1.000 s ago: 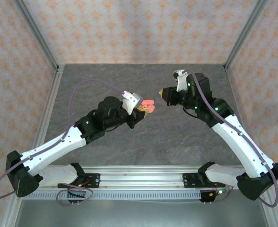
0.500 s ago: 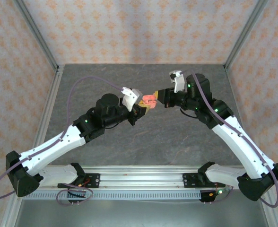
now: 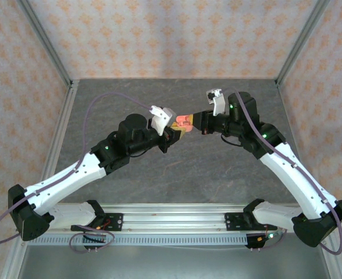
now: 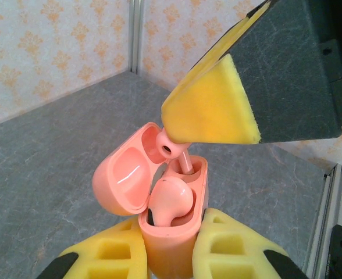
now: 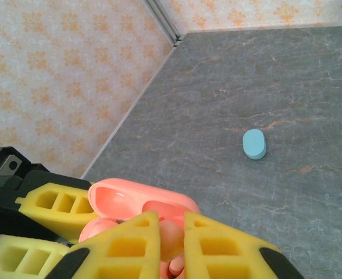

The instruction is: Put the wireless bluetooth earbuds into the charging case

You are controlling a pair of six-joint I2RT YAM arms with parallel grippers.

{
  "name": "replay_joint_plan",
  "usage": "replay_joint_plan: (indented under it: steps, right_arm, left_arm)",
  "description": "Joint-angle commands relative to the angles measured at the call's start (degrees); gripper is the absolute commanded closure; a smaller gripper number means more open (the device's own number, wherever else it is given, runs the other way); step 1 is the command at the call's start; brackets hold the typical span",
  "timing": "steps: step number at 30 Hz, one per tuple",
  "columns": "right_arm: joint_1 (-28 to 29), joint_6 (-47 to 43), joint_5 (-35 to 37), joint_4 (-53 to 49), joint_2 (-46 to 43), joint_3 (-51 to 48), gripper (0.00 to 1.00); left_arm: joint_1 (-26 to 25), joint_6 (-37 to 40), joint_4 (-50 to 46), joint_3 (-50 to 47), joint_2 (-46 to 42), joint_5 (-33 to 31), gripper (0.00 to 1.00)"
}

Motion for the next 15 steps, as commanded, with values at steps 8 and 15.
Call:
replay_joint_plan:
  steps: [8,15]
  right_arm:
    - [0.4,0.6,-5.5,1.0,-1.6,-1.8,0.86]
    - [0.4,1.7,-7.3,1.2,-1.9,-2.1,0.70]
  left_arm:
    - [-0.5,-0.2,2.4,2.7,0.0,0.6,1.00]
    - [-0.5,0.3,2.2,3.2,0.1,1.1,1.00]
